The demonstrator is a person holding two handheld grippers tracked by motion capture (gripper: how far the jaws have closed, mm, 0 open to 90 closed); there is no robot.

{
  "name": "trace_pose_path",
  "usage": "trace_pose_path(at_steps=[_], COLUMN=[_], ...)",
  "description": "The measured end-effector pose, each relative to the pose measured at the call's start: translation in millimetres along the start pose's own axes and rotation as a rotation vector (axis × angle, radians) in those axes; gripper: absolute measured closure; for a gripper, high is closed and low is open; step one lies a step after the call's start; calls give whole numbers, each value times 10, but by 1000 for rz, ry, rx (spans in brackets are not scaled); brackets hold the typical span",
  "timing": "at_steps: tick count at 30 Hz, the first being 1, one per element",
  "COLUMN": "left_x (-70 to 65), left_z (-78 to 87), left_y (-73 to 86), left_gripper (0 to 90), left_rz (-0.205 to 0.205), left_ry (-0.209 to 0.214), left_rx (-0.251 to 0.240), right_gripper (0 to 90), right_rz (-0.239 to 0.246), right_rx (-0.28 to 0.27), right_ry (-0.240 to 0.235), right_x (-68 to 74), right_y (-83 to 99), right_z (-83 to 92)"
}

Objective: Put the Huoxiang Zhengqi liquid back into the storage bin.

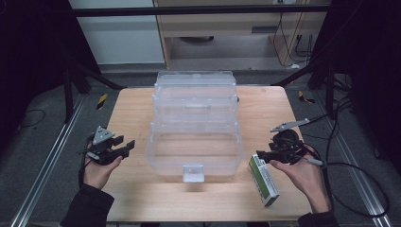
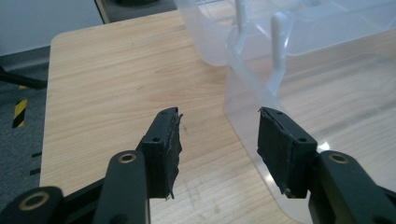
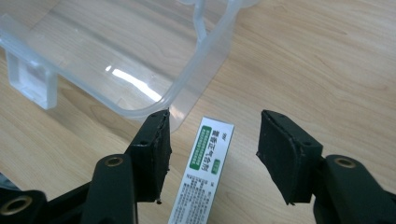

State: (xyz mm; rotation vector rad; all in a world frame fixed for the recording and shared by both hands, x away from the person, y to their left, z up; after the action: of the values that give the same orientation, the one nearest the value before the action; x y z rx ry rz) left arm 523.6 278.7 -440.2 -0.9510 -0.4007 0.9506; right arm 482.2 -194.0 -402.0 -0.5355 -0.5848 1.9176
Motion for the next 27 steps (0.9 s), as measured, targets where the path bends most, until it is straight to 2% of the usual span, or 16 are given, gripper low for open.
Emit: trace_pose_path(at_steps=[6,8,12,14,20,27], left_x=[93,108,104,102,121,130], left_z=[19,22,21,13,-19,-23], left_y=[57,63,63,67,106,117], left_gripper=[471,469,465,465,466,465], left_rz=[26,29,31,34,34,36], left_ry=[-13,-18,-15,-13,-13,-13], left_rx=[6,10,10,12,32,37], right_gripper=[424,417,401,394,400,426], right_rz=[7,2,14,35,44,55], right_rx=[48,60,88,99,130,195], right_ry=[18,8,7,8,14,15], right_x=[33,67,134,151,157,170], right_y=[102,134,205,241,294,361], right_z=[-21,-30,-73,-103,-152,-213])
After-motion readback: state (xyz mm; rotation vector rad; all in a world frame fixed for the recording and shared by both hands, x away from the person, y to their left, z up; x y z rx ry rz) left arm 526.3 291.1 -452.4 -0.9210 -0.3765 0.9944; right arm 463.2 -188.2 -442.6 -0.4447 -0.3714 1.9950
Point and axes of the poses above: each handheld gripper's, and its own axes: z roughly backward along the jaws, y roughly out of its underside, x roughly to its left, the point moved 7 cm from there along -z, roughly forward along the jaws, and after that the axes turned 12 degrees about y, right-handed, at the moved point
